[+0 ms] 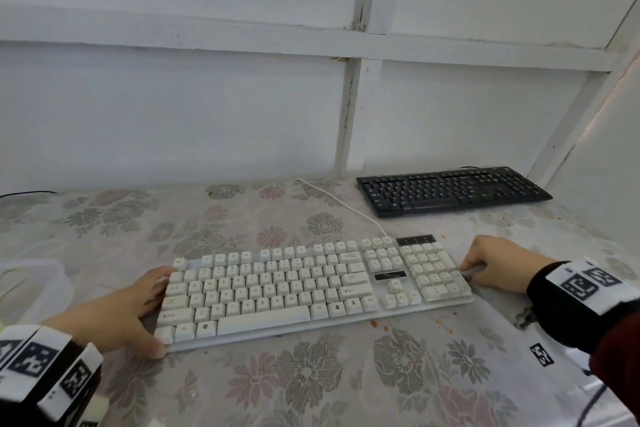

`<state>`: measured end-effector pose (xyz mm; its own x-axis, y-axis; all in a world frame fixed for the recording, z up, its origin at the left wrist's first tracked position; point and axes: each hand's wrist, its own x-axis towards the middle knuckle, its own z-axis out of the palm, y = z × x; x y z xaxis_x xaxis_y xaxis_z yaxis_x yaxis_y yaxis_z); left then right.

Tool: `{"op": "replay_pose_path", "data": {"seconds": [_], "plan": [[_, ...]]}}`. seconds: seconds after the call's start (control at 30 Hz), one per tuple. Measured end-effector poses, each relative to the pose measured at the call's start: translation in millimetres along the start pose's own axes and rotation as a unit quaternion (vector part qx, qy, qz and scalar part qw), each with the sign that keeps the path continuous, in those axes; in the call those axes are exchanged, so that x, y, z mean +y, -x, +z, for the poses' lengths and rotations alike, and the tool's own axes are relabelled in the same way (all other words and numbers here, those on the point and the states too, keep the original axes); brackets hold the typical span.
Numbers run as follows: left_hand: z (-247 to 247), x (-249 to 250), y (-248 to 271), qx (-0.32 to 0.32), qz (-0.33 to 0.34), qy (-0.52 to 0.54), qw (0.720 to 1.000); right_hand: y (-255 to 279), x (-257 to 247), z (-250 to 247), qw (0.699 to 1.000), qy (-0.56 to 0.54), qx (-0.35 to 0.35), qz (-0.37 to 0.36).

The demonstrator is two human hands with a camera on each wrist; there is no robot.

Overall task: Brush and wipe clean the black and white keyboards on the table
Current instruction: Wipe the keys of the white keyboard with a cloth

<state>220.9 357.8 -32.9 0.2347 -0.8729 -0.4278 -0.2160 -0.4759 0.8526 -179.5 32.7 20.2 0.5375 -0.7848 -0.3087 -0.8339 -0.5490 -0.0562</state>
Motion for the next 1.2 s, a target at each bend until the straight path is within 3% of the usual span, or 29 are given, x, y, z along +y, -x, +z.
{"op": "replay_pose_path", "data": {"seconds": [0.13,0.3,0.47,0.6,0.73,0.97,1.1,1.2], "plan": [[1.7,0.8,0.2,0.010,-0.008,-0.033,0.999,21.8,5.7,-12.5,0.999,0.039,-0.002,-0.033],[3.0,-0.5,5.0,0.038,-0.023,-0.103,0.994,40.8,17.0,-35.1,0.997,-0.052,0.062,0.008],[5.8,1.8,15.8,0.125,-0.066,-0.208,0.968,40.2,23.6,-36.5,0.985,-0.102,0.140,0.016],[5.5,2.2,34.0,0.208,-0.025,-0.229,0.951,44.8,19.4,-37.4,0.976,-0.156,0.152,0.015],[-1.1,7.1,67.6,0.237,0.038,-0.199,0.950,48.8,5.5,-36.6,0.968,-0.198,0.154,-0.010],[-50.6,7.2,119.9,0.290,0.065,-0.219,0.929,44.5,-84.0,-41.4,0.939,-0.292,0.169,-0.069],[-88.2,-3.8,141.1,0.308,0.051,-0.239,0.919,42.5,-183.5,-37.2,0.916,-0.361,0.130,-0.118],[-114.9,-20.5,147.0,0.295,-0.005,-0.290,0.910,46.7,-268.2,-26.7,0.900,-0.397,0.082,-0.158]]}}
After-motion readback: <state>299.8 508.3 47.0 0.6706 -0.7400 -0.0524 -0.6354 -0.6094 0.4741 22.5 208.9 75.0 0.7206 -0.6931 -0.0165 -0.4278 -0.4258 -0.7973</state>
